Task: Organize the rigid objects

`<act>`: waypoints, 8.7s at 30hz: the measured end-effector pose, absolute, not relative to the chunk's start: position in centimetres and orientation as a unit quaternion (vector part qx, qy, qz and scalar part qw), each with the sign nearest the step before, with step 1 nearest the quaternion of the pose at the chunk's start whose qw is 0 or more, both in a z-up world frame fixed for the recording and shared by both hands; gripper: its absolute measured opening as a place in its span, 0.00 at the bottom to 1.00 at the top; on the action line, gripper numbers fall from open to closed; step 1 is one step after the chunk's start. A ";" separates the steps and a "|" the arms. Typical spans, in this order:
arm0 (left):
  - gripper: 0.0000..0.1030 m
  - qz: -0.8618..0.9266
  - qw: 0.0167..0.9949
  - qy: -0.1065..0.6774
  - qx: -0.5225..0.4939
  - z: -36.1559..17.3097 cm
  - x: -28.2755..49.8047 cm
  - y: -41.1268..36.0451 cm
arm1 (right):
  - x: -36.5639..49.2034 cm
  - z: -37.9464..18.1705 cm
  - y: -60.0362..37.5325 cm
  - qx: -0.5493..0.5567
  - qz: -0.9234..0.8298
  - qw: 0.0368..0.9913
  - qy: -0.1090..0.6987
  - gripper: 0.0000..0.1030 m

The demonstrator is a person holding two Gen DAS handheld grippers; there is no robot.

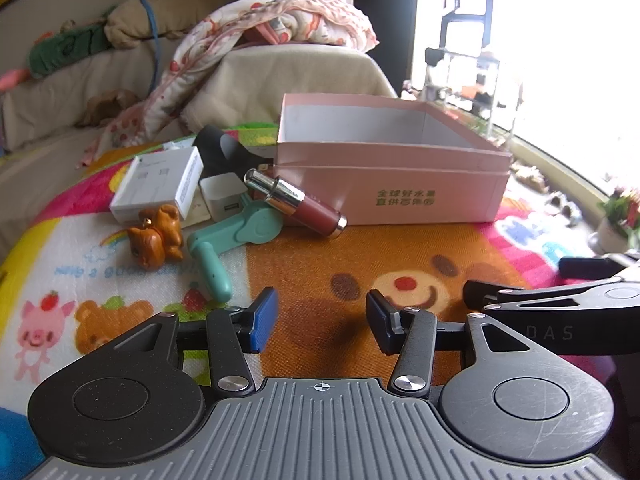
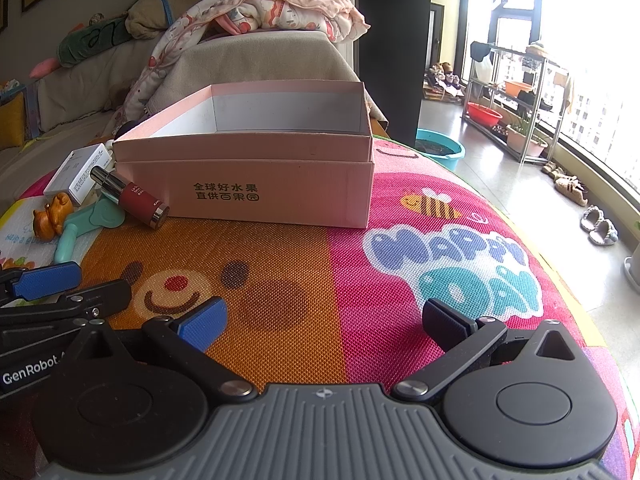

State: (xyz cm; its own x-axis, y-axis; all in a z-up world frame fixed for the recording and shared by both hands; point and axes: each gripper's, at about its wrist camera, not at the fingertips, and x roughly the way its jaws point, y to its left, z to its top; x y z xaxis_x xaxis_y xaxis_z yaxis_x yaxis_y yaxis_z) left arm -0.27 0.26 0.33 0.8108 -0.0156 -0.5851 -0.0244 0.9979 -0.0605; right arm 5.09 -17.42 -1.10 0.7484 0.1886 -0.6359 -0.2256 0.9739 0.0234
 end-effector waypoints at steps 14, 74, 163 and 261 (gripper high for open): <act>0.50 0.047 0.963 0.247 -0.092 5.9 5.6 14.4 | 6.2 -0.8 -17.5 -0.042 0.139 0.916 0.374 1.00; 0.38 -0.085 0.943 0.273 -0.173 -0.1 -4.6 15.1 | 11.8 1.5 -5.9 0.085 0.229 0.881 0.405 0.51; 0.37 -0.030 0.948 0.304 -0.087 2.7 12.3 16.3 | 5.3 0.1 -14.3 -0.036 0.201 0.923 0.326 0.85; 0.73 -0.095 0.943 0.320 0.005 -0.4 -0.9 7.4 | 5.0 -0.3 -17.3 -0.063 0.178 0.903 0.385 1.00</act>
